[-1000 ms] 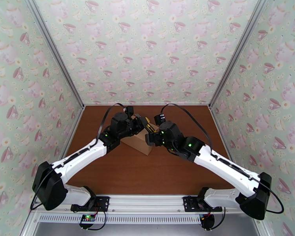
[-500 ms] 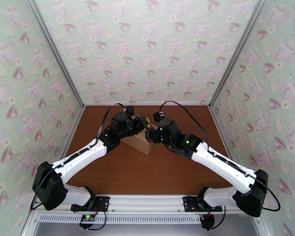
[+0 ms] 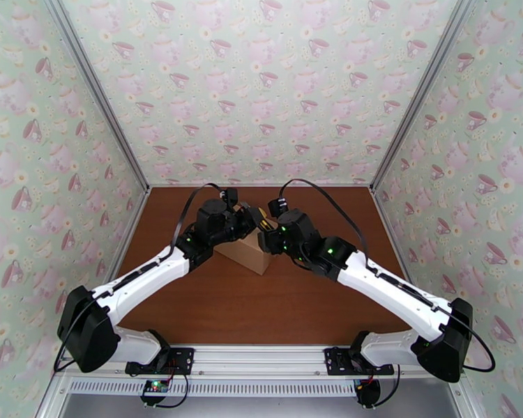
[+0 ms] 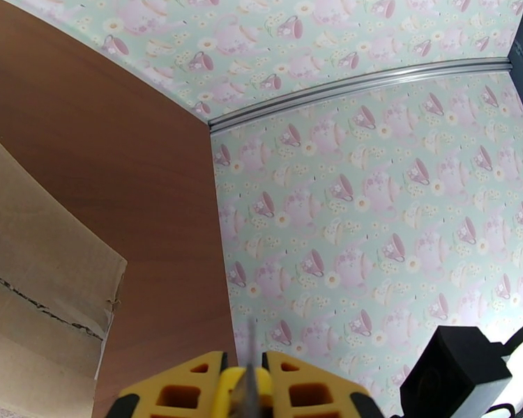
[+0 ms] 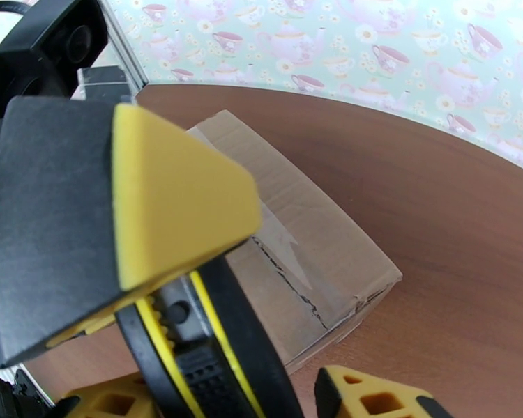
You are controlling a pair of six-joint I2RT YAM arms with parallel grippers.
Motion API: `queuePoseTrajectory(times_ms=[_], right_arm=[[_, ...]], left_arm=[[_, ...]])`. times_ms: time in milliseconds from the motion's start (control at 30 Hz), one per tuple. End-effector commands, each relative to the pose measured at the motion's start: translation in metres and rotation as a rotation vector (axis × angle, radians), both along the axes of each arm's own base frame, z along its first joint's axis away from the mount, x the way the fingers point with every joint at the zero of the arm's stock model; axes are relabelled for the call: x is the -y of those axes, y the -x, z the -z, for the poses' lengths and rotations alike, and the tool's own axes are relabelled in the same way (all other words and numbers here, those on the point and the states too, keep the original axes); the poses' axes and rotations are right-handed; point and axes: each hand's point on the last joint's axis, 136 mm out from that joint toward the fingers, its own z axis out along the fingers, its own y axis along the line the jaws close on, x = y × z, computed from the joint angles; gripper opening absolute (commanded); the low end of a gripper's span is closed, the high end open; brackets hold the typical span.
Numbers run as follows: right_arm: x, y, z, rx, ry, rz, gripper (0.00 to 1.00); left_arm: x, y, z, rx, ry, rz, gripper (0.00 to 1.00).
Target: Unpack the express box
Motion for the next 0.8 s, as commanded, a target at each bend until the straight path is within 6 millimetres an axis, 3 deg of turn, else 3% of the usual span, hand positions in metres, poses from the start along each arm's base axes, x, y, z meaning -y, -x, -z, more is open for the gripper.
queuePoseTrajectory(times_ms=[0, 300, 633, 767], right_arm=[[0.003, -0.008, -0.011, 0.023, -0.003, 0.033, 0.49], [0.008, -0.008, -0.009, 0.027, 0.023, 0.043, 0.35], [0.012, -0.007, -0.005, 0.022, 0.044, 0.051, 0.02], [0.013, -0.007, -0.004, 0.017, 0.046, 0.056, 0.00]], left_arm=[[-0.001, -0.001, -0.029, 0.053, 0.047, 0.006, 0.00], [-0.005, -0.005, -0.028, 0.052, 0.037, -0.009, 0.00], [-0.010, -0.012, -0.021, 0.032, 0.021, -0.029, 0.00], [-0.009, -0.014, -0.018, 0.019, 0.023, -0.029, 0.03]])
